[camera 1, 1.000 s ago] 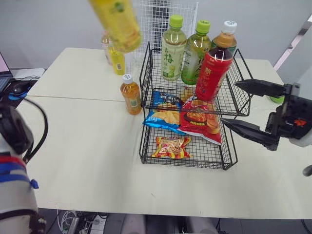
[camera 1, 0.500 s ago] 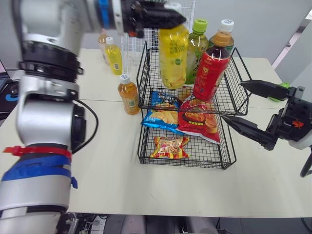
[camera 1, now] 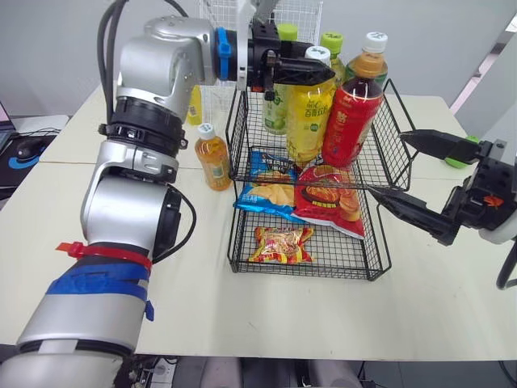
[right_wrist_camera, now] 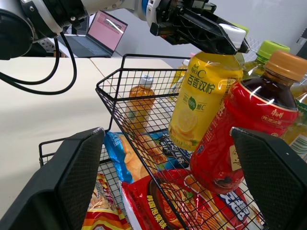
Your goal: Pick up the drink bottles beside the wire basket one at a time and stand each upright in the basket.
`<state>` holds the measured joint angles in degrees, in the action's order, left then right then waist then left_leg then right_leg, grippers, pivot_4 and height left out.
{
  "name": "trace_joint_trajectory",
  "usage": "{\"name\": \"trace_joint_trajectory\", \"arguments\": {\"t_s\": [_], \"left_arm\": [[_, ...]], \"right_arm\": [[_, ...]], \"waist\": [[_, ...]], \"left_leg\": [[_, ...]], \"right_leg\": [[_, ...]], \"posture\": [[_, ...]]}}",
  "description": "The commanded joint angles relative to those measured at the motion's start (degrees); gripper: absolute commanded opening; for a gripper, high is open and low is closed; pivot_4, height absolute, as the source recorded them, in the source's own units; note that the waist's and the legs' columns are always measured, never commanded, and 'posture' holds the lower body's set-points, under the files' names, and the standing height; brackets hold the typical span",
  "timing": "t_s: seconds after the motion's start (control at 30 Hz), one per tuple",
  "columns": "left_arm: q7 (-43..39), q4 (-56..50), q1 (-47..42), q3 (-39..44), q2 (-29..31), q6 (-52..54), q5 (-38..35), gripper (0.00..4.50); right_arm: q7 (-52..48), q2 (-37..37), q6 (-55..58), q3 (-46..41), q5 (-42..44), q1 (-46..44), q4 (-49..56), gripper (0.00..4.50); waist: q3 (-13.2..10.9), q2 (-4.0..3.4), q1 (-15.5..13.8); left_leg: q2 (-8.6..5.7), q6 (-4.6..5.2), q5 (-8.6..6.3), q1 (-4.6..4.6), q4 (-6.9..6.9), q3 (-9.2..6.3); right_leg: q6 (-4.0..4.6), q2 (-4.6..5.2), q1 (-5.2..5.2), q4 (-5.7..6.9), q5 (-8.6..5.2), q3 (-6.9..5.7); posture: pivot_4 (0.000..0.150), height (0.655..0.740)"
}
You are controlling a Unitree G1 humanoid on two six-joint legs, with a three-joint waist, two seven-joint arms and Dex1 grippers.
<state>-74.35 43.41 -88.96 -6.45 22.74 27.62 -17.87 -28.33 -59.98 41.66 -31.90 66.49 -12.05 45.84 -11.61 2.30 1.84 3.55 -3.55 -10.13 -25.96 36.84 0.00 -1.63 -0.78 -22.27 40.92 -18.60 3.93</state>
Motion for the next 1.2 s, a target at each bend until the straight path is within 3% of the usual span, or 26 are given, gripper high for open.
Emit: {"name": "trace_joint_trajectory", "arguments": {"t_s": [0.03,0.3,0.63,0.97,1.2], "left_arm": [[0.17,0.70,-2.71,1.41,-0.72,-2.24,0.59,1.34],[-3.13,2.64,-3.32,1.59,-0.94,-1.54,0.44,1.34],[-9.12,0.37,-4.25,2.39,3.21,0.21,0.28,4.40],[-10.49,-14.00,3.26,7.13,14.24,8.36,-3.91,4.46],[2.58,-20.83,13.35,14.73,21.26,9.07,-3.35,4.46]], "right_arm": [[0.52,-0.84,-0.70,-0.85,-0.09,-0.62,0.07,4.50],[1.01,-0.96,-0.69,-0.55,-0.03,-0.76,0.12,4.50],[1.30,-0.75,-1.02,-0.78,0.00,-0.60,0.47,4.50],[4.67,1.06,-1.67,3.41,2.12,-4.36,-0.07,4.50],[10.18,6.72,-3.02,13.23,-1.79,-6.95,4.42,4.50]], "waist": [[0.00,0.00,0.00],[0.00,0.00,0.02],[0.00,0.00,0.11],[0.01,-0.02,0.15],[0.03,-0.04,0.14]], "left_leg": [[0.00,0.00,0.00,0.00,0.00,0.00],[0.00,0.00,0.00,0.01,0.00,-0.01],[0.01,0.00,0.00,0.01,0.00,-0.01],[0.06,0.00,0.00,0.07,0.02,-0.02],[0.09,-0.01,0.01,0.08,0.03,-0.06]], "right_leg": [[0.00,0.00,0.00,0.00,0.00,0.00],[-0.02,0.00,0.01,0.00,-0.01,-0.01],[-0.02,-0.01,0.00,0.00,-0.01,0.00],[-0.02,-0.02,0.03,0.07,-0.01,-0.01],[0.02,-0.02,0.02,0.10,0.01,-0.04]], "posture": [[0.150,0.7360],[0.150,0.7360],[0.150,0.7360],[0.150,0.7360],[0.150,0.7360]]}}
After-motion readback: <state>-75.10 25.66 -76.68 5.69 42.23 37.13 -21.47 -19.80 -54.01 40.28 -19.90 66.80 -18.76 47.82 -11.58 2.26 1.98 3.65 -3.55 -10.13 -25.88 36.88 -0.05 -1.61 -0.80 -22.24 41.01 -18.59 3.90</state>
